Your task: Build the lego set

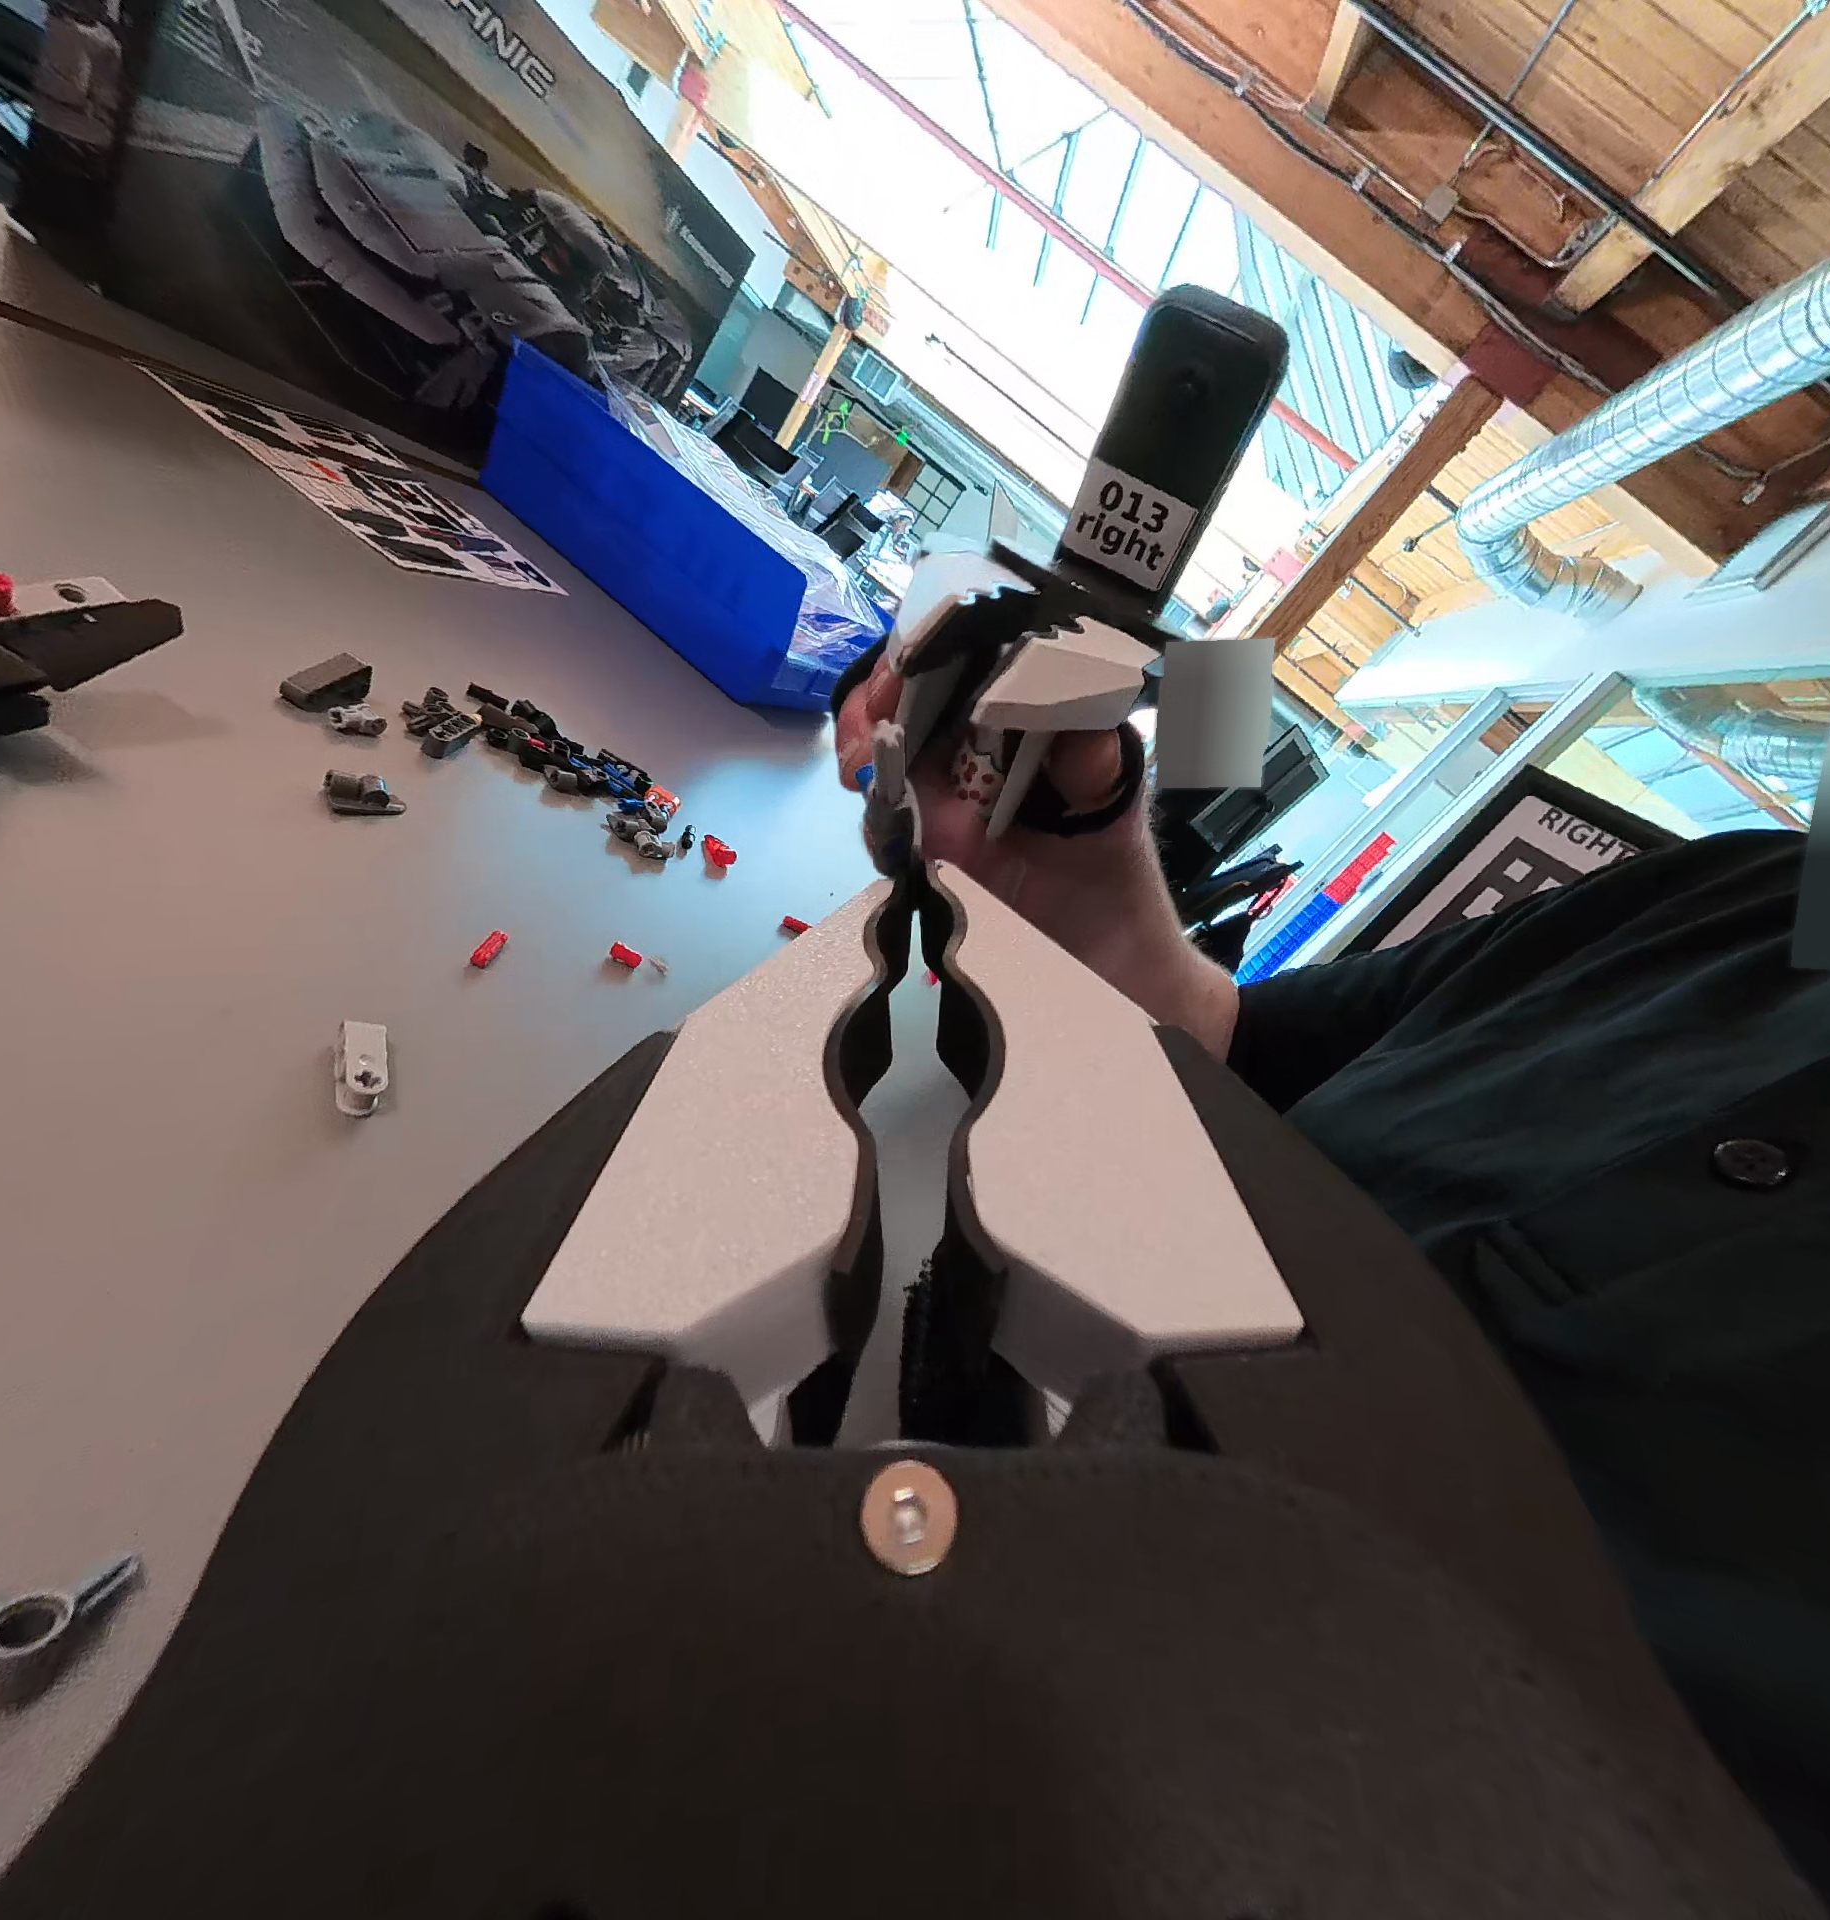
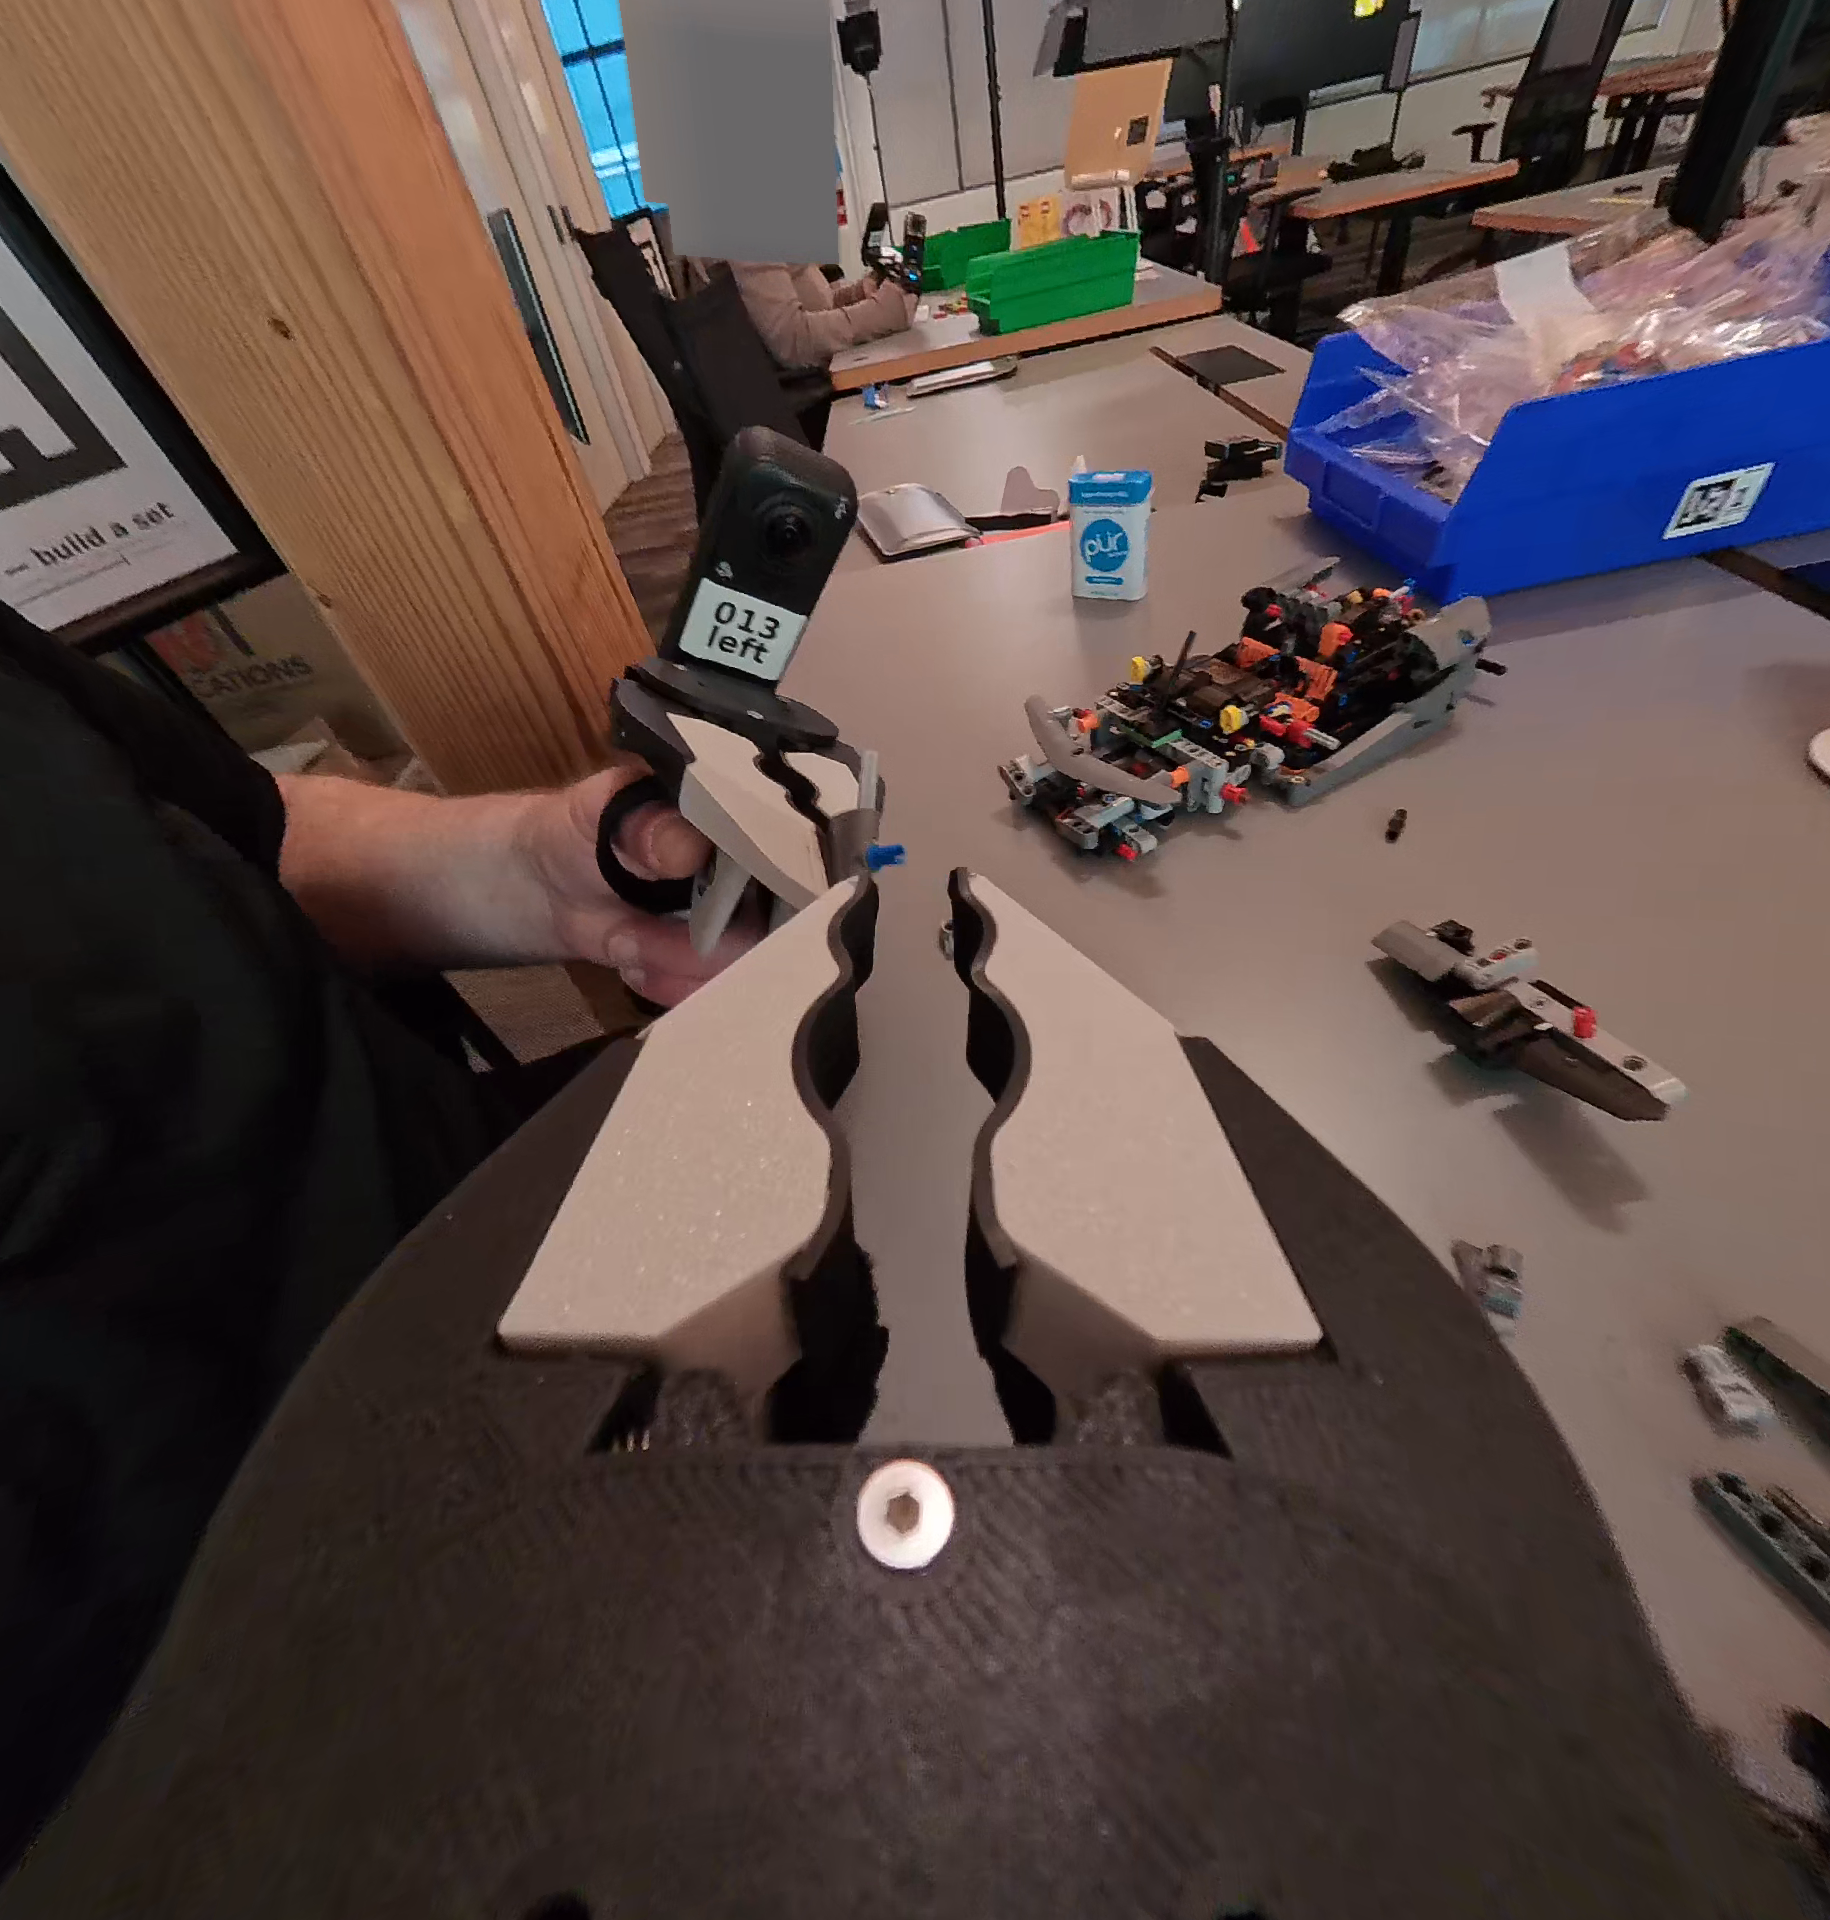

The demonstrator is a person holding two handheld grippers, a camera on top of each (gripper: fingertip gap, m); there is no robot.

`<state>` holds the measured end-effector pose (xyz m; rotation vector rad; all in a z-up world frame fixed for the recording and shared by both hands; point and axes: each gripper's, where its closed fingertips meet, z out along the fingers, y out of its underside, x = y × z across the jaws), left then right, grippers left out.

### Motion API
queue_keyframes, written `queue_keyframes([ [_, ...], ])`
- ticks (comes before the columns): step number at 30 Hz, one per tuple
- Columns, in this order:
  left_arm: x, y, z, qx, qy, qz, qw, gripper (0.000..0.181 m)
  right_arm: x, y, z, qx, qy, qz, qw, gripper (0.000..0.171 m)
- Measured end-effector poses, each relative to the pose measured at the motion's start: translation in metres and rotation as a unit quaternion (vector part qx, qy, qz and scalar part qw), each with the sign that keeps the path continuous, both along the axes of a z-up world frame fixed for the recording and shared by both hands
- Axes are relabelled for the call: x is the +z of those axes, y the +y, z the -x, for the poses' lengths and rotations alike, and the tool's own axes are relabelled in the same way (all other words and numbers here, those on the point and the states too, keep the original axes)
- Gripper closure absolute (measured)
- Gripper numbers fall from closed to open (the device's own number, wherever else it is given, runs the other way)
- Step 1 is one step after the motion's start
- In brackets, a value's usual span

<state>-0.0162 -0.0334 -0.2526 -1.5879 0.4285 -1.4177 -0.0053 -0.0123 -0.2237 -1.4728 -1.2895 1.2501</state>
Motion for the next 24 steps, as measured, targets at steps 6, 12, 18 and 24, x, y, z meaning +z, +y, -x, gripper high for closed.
queue_keyframes([
  [6, 0.000, -0.008, 0.024, 0.025, 0.008, 0.002, 1.000, 0.181, 0.004, 0.041, -0.054, -0.115, -0.078, -0.095, 0.986, 0.155],
  [12, -0.002, -0.011, 0.045, 0.045, 0.003, 0.004, 0.999, 0.181, -0.016, 0.079, -0.130, -0.189, -0.214, -0.131, 0.949, 0.162],
  [18, -0.004, -0.009, 0.046, 0.045, 0.001, 0.006, 0.999, 0.181, -0.054, 0.094, -0.135, -0.171, -0.294, -0.131, 0.931, 0.169],
  [24, -0.005, -0.005, 0.049, 0.047, -0.003, 0.012, 0.999, 0.181, -0.078, 0.136, -0.129, -0.173, -0.344, -0.161, 0.909, 0.171],
])
